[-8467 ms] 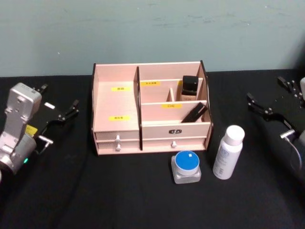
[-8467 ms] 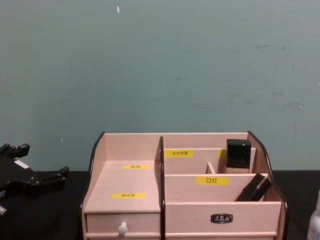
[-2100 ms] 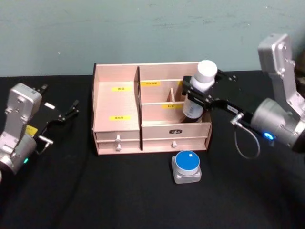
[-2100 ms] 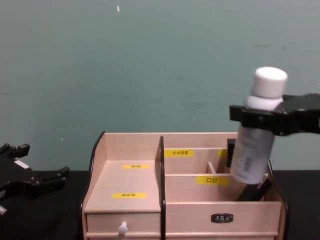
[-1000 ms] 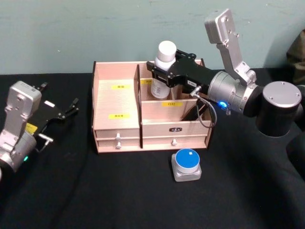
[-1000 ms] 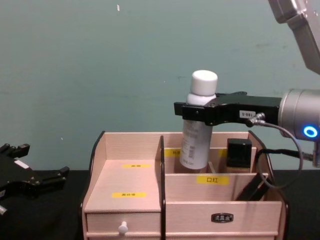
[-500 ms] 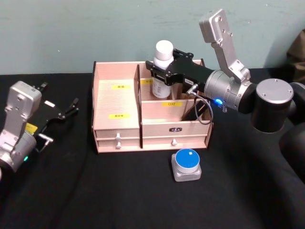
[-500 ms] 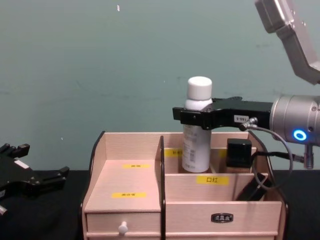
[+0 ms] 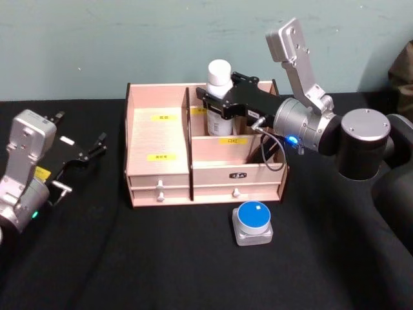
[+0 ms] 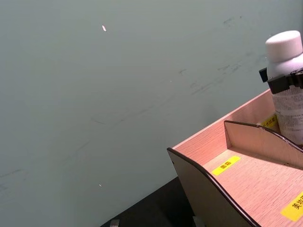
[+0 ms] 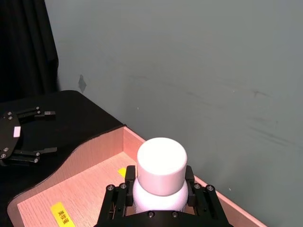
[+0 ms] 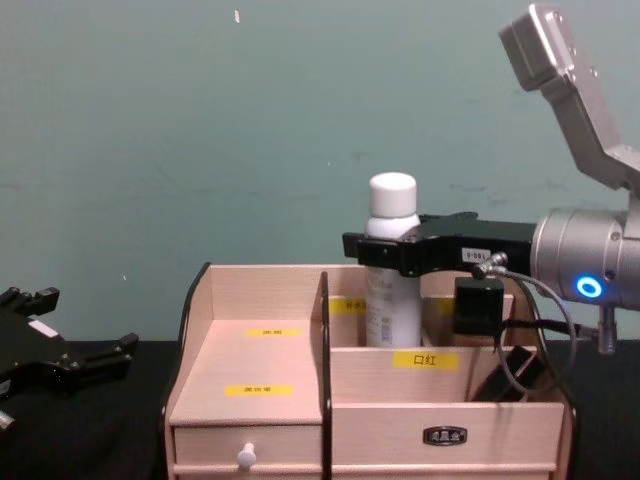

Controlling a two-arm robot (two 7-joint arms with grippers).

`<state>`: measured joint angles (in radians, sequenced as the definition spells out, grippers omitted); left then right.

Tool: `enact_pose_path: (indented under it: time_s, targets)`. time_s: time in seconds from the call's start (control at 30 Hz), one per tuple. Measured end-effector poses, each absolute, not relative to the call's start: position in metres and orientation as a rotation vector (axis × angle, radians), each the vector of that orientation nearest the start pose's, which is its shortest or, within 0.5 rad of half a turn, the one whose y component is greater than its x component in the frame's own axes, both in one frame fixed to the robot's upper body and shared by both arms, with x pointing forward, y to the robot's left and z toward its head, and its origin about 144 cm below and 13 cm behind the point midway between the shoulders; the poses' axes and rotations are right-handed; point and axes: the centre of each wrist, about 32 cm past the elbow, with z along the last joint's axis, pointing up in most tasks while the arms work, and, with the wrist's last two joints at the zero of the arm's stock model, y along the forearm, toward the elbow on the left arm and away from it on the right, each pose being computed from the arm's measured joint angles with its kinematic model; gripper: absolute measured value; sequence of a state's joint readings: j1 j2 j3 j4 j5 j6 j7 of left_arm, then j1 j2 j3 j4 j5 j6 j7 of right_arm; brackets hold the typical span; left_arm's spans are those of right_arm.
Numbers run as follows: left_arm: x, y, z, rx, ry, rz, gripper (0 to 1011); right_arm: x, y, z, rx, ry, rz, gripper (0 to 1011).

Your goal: Pick up the facial cleanser and watermelon frost from the table and place them into the tiered storage box.

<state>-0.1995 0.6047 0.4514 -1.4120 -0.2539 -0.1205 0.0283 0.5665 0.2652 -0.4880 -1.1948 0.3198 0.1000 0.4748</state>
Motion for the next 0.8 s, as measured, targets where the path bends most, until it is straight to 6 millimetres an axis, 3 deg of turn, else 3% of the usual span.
enact_pose_path:
  time_s: [0.8]
  targets:
    - [0.489, 0.310, 1.140, 0.304, -0.285, 1.248, 1001, 0.600, -0.201, 1.196, -0.169, -0.001, -0.779, 601]
